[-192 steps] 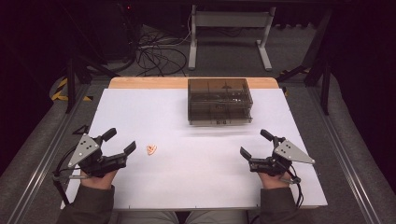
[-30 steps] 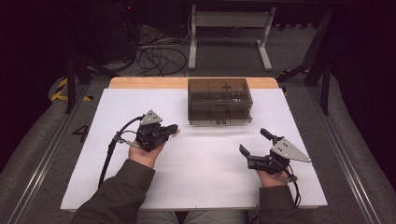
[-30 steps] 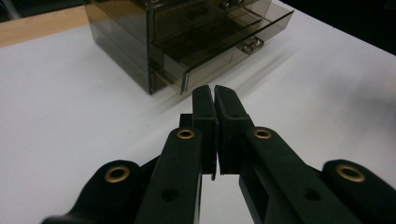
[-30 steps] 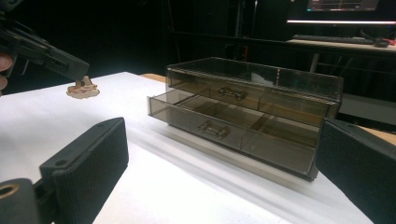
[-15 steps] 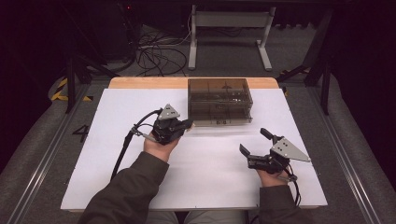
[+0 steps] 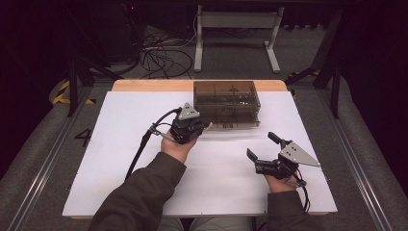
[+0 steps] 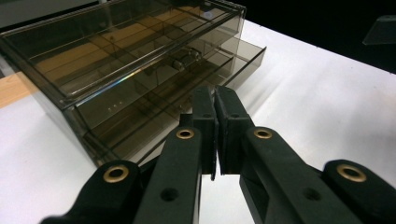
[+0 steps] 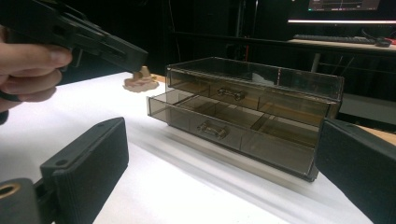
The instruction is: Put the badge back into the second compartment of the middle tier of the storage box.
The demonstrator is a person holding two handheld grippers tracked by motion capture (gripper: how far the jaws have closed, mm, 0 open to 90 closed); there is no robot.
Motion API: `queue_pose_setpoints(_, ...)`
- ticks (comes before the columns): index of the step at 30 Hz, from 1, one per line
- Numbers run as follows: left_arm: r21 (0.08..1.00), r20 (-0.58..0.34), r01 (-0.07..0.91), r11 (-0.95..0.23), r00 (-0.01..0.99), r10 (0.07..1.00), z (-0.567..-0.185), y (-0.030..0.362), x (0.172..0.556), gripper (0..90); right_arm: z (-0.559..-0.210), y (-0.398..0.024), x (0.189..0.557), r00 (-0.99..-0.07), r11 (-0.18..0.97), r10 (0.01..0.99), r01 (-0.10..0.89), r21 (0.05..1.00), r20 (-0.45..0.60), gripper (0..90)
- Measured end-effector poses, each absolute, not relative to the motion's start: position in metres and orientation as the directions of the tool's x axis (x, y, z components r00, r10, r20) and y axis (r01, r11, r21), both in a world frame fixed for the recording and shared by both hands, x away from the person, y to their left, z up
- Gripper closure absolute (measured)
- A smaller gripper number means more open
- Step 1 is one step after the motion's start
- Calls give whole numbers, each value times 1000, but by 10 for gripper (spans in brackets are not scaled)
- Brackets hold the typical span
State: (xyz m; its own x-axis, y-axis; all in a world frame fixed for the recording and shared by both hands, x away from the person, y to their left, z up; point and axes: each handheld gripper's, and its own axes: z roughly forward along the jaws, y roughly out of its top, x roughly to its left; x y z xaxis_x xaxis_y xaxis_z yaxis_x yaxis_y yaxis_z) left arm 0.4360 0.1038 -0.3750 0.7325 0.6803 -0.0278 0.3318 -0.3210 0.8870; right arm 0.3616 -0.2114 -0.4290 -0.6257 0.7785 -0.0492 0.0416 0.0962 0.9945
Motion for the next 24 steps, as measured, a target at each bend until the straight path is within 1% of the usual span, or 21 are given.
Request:
queue_pose_setpoints(8, 889, 2, 312, -335, 729, 685, -376, 91, 446, 876, -429, -212, 362, -625, 92, 780, 42, 995, -46, 38)
queue_pose_setpoints(12, 896, 0, 303, -325, 731, 683, -376, 82, 449, 875, -429, -212, 362, -625, 92, 779, 41, 995, -46, 38)
queue_pose_setpoints(18, 896, 30, 286, -341, 727, 686, -380, 72, 457, 875, -429, -212, 362, -626, 89, 779, 43, 995, -42, 38)
queue_pose_setpoints(23, 900, 20, 292, -324, 714, 700, -384, 68, 466, 874, -429, -212, 362, -626, 90, 779, 42, 995, -44, 38)
queue_pose_setpoints(24, 903, -5, 305, -302, 711, 703, -385, 68, 468, 873, -429, -212, 362, -626, 90, 779, 43, 995, -43, 38)
